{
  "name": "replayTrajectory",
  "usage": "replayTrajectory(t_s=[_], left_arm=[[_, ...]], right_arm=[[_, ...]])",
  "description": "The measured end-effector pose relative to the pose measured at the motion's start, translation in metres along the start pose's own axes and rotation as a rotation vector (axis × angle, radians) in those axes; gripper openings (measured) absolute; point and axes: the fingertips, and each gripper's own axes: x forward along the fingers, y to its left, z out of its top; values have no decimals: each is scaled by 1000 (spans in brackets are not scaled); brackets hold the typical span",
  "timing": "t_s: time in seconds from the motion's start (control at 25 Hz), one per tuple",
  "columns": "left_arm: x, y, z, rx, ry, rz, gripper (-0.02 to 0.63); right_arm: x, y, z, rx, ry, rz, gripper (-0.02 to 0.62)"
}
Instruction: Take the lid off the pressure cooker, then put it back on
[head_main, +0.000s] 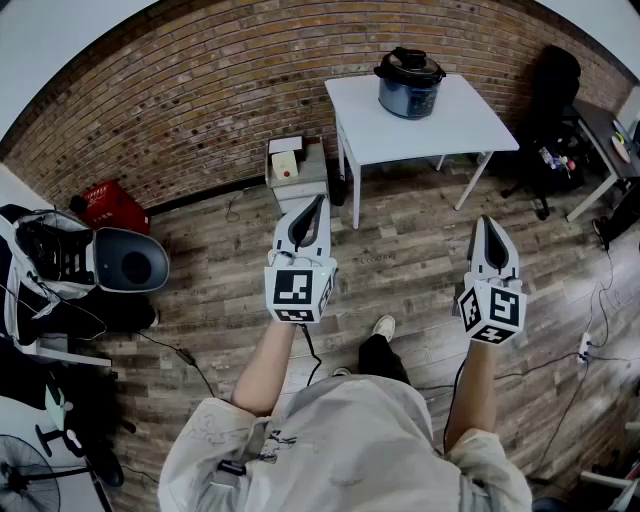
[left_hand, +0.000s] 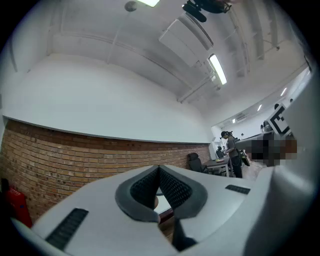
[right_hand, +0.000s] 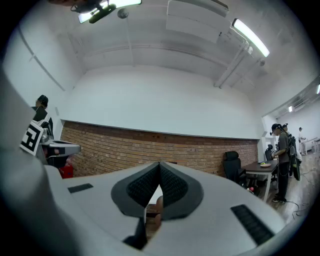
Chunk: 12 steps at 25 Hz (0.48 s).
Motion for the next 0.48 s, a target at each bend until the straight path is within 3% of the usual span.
replayTrajectory(t_s=[0.32, 0.48], left_arm=[[17, -21, -3, 12, 2, -14, 15], [25, -24, -9, 15, 4, -16, 15]], right_arm=[[2, -23, -6, -1, 3, -13, 15], [8, -30, -10, 48, -19, -24, 15]])
